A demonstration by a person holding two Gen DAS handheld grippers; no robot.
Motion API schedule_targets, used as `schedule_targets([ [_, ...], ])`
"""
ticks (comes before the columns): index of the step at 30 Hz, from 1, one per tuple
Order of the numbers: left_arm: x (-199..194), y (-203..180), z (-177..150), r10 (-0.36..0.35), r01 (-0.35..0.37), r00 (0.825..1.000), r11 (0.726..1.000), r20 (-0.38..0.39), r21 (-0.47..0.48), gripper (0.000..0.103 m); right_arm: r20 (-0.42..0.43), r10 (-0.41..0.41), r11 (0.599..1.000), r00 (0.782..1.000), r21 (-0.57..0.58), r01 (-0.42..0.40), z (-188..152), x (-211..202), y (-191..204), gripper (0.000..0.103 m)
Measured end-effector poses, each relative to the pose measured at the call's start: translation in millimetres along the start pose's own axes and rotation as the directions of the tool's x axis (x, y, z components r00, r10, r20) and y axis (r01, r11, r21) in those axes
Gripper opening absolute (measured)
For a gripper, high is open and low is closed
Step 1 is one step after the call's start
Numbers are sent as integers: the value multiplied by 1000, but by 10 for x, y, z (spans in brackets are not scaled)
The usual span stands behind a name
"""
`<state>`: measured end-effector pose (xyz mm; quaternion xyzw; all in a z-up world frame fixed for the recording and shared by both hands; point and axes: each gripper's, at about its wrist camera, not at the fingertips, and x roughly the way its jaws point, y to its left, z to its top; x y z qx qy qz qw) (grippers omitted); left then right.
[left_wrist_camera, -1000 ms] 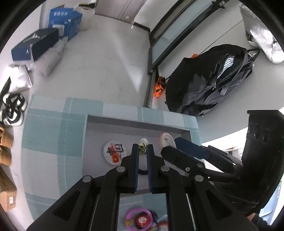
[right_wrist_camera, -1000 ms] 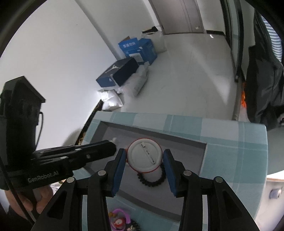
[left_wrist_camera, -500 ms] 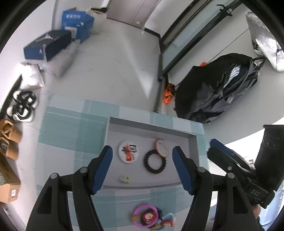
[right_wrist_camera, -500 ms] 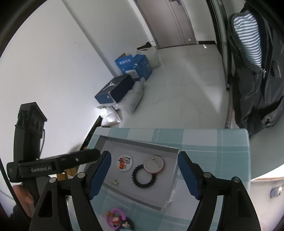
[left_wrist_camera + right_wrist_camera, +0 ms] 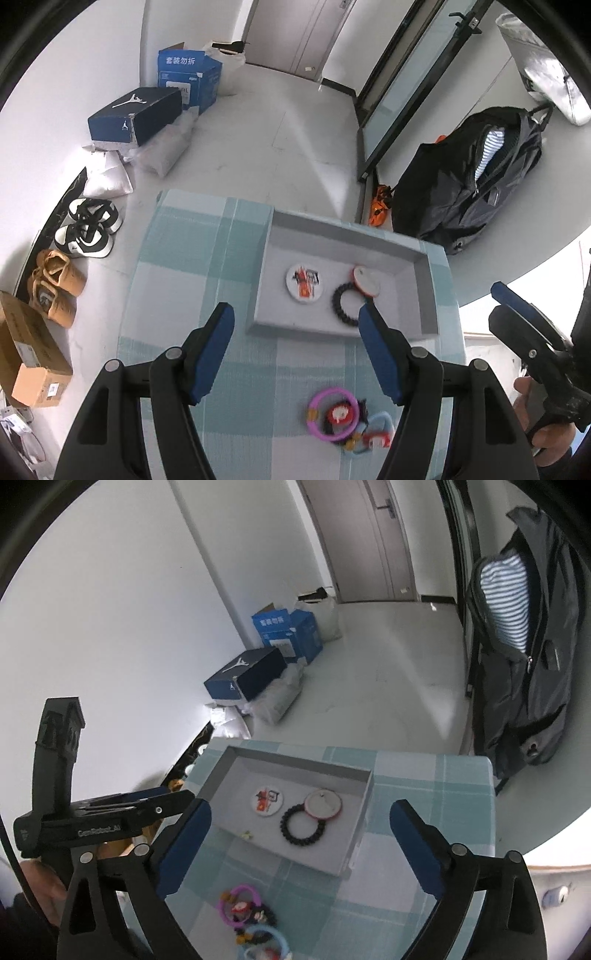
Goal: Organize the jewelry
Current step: 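Withdraw both grippers and move the right gripper to the light-blue bangle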
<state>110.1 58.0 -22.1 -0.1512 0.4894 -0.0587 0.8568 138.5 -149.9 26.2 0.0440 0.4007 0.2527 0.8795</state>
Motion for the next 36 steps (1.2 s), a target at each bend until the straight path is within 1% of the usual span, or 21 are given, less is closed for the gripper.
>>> schedule_targets([
  [1, -7, -13, -26, -3, 3, 1000, 1000, -4, 3, 66, 0, 3, 1000, 1000, -9, -3, -33, -29, 28, 99],
  [3, 13, -15, -131, -20, 20, 999, 1000, -32, 15, 70, -4, 7, 1000, 1000, -27, -7, -107, -84, 75, 99],
  [4, 21, -12, -178, -14, 15, 999, 1000, -41, 22, 71, -9, 7, 999, 1000, -38, -8, -139, -113, 88, 99],
  [6, 53, -4, -273, 2, 0, 998, 999, -60, 34, 72, -6, 2, 998, 1000, -56, -2, -208, -185, 104, 99],
  [8, 88, 5, -323, -6, 10, 996, 999, -91, 44, 72, -1, 1, 998, 1000, -71, -1, -275, -258, 102, 100],
  [10, 113, 13, -386, -1, 7, 993, 999, -118, 51, 72, 1, -2, 997, 1000, -82, 3, -349, -316, 95, 103],
  [14, 37, 53, -480, 17, -14, 994, 999, -107, 34, 72, -33, -4, 996, 999, -89, 1, -553, -335, 100, 103],
  [15, 13, 52, -512, 28, -25, 994, 999, -105, 30, 72, -49, -9, 995, 999, -98, 4, -624, -323, 113, 103],
  [17, -20, 58, -593, 75, -72, 991, 997, -108, 25, 72, -77, -15, 994, 997, -106, 7, -762, -290, 139, 103],
  [20, -46, 90, -732, 111, -113, 987, 994, -117, -5, 72, -135, -29, 992, 990, -124, 12, -1009, -188, 205, 103],
  [21, -51, 107, -798, 136, -139, 983, 990, -127, -16, 72, -151, -32, 990, 988, -143, 10, -1091, -149, 251, 103],
  [23, -27, 104, -910, 246, -248, 957, 969, -156, 10, 72, -168, -45, 982, 985, -188, 13, -1200, -84, 349, 103],
  [24, -20, 108, -982, 262, -263, 951, 965, -163, 15, 72, -174, -59, 976, 983, -216, 21, -1243, -48, 404, 103],
  [26, -9, 116, -1031, 241, -243, 954, 970, -178, 10, 72, -183, -78, 967, 980, -252, 30, -1288, 7, 487, 103],
  [28, -16, 127, -1019, 226, -227, 960, 974, -166, 13, 72, -193, -65, 962, 979, -275, 10, -1305, 68, 555, 103],
  [30, -23, 167, -1005, 214, -216, 964, 976, -156, 7, 72, -198, -66, 958, 978, -287, 7, -1315, 129, 592, 103],
  [35, 7, 280, -988, 153, -162, 972, 986, -180, -39, 72, -235, -105, 950, 966, -311, 28, -1386, 341, 635, 102],
  [36, 9, 290, -984, 149, -159, 971, 986, -184, -41, 72, -241, -114, 948, 964, -315, 33, -1393, 378, 638, 101],
])
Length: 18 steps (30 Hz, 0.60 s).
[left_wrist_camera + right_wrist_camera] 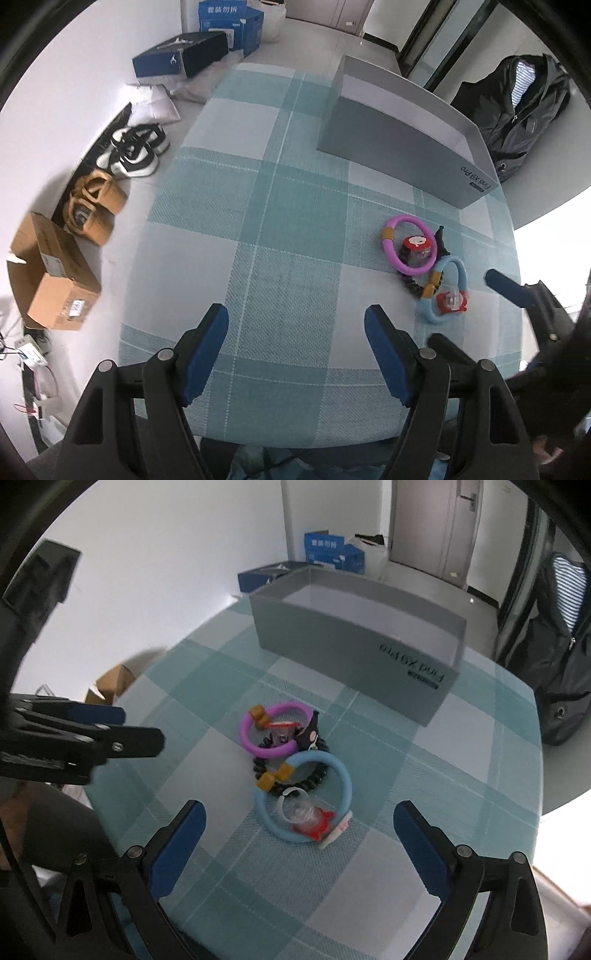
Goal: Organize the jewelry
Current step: 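Withdraw both grippers and move the right gripper to the light-blue bangle, then grasp the light-blue bangle with the right gripper and lift it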
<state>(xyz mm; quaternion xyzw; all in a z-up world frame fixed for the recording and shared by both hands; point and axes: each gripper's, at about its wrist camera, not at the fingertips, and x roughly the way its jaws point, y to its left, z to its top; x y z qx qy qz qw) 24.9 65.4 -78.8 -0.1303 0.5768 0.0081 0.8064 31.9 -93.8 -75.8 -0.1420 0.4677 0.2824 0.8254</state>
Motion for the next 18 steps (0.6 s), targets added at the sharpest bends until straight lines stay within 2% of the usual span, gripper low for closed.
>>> schedule_targets([
  [5, -8, -3, 21, -7, 7, 1000, 1000, 2, -2, 72, -11, -29, 1000, 1000, -2, 29, 22, 82, 15, 92],
  [7, -20, -7, 12, -9, 9, 1000, 1000, 2, -3, 72, -15, -56, 998, 998, -11, 55, 18, 109, 27, 85],
  [9, -20, -3, 11, -13, 13, 1000, 1000, -1, -4, 72, -34, -64, 998, 997, -19, 64, 14, 143, 32, 68],
  [11, -23, -2, 15, -10, 10, 1000, 1000, -1, -5, 72, -50, -54, 998, 997, -22, 53, 12, 172, 37, 64],
  [12, -24, -3, 14, -7, 7, 1000, 1000, -1, -7, 72, -47, -55, 998, 997, -22, 54, 18, 167, 43, 59],
  [18, 13, -2, 47, 1, -1, 1000, 1000, -3, -11, 72, -25, -36, 999, 999, -1, 36, 50, 78, 8, 59],
])
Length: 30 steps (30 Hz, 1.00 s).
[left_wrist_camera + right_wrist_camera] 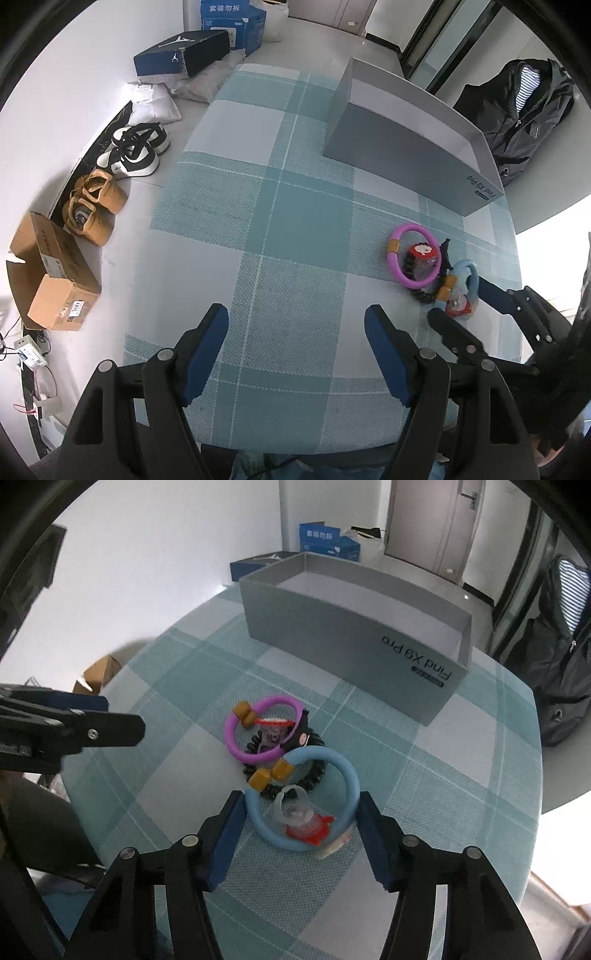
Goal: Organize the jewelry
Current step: 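Grasp the light-blue bangle with the right gripper and lift it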
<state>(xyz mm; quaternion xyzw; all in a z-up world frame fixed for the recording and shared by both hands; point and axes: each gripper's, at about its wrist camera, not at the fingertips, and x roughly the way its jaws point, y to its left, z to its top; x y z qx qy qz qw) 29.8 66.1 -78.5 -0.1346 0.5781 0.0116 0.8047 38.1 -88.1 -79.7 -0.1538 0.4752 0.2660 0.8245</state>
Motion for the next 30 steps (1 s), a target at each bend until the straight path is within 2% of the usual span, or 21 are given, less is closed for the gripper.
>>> schedule_targets([
  [5, 10, -45, 33, -23, 23, 1000, 1000, 9, 7, 72, 32, 45, 997, 998, 66, -47, 6, -147, -168, 59],
  [11, 57, -184, 49, -58, 57, 998, 996, 10, 65, 72, 81, 83, 988, 993, 120, -92, 34, -337, -334, 59],
  [21, 170, -504, 51, -51, 45, 998, 983, 27, 180, 72, 117, 73, 978, 990, 186, -94, 12, -499, -603, 59],
  [27, 239, -580, 97, -72, 68, 997, 982, 16, 178, 72, 131, 81, 968, 988, 227, -109, -49, -591, -755, 59],
  [30, 298, -616, 125, -57, 54, 998, 982, 14, 179, 72, 140, 85, 966, 986, 230, -116, -75, -626, -788, 59],
])
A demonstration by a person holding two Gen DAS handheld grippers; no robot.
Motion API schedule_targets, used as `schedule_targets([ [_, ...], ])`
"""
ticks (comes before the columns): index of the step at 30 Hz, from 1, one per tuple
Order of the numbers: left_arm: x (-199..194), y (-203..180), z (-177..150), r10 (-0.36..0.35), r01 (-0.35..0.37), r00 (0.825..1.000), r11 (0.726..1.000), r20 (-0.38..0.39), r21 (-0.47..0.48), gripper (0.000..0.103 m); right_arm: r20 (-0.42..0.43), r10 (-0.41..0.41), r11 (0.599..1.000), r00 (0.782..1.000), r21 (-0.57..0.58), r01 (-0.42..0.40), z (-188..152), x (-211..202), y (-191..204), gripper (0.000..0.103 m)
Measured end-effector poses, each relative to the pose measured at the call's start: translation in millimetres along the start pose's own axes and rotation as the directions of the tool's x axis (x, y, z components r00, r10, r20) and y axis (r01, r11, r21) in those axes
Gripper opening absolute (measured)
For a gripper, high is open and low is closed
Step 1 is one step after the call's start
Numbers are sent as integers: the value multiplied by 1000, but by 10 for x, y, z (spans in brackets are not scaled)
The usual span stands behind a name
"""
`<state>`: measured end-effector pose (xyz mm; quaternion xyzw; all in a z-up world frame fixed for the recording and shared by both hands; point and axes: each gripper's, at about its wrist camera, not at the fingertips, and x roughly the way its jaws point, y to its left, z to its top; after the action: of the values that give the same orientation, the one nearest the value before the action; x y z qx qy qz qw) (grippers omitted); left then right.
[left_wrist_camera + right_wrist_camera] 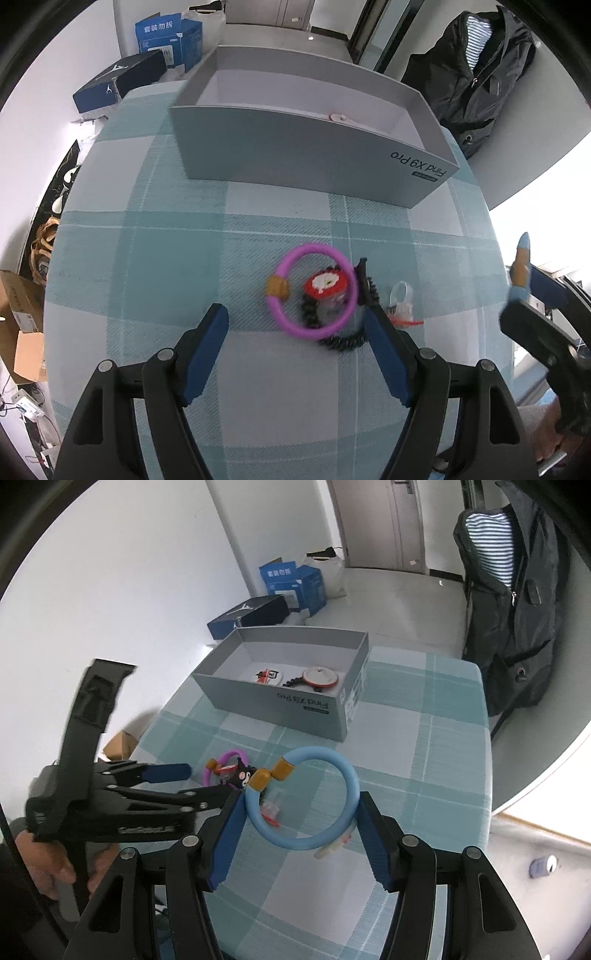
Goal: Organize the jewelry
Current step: 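Grasp the light-blue bangle with the right gripper and lift it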
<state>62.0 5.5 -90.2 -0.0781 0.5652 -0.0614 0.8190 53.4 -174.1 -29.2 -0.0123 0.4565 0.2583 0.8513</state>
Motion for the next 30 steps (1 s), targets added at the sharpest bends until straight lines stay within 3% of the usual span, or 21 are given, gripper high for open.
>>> schedule_targets([
  [4, 11, -62, 16, 10, -10, 1000, 1000, 12, 19, 72, -1, 5, 1000, 1000, 7, -5, -10, -22, -55, 59],
  [12, -43, -39, 17, -36, 36, 999, 999, 39, -5, 72, -4, 8, 999, 1000, 34, -8, -11, -41, -127, 59],
  [13, -52, -38, 19, -42, 43, 998, 999, 44, -9, 71, -2, 8, 999, 1000, 35, -8, -11, -45, -123, 59],
  [16, -50, -67, 30, -64, 65, 997, 998, 41, -7, 52, -2, 10, 999, 1000, 31, -10, -9, -47, -108, 59],
  [24, -105, -137, 61, -65, 64, 996, 998, 67, 19, 49, 0, 6, 999, 1000, 32, -6, -5, -49, -94, 59],
  [30, -276, -80, 56, -102, 104, 988, 995, 112, -9, 49, 15, 11, 999, 1000, 48, -11, 63, -65, -83, 59],
])
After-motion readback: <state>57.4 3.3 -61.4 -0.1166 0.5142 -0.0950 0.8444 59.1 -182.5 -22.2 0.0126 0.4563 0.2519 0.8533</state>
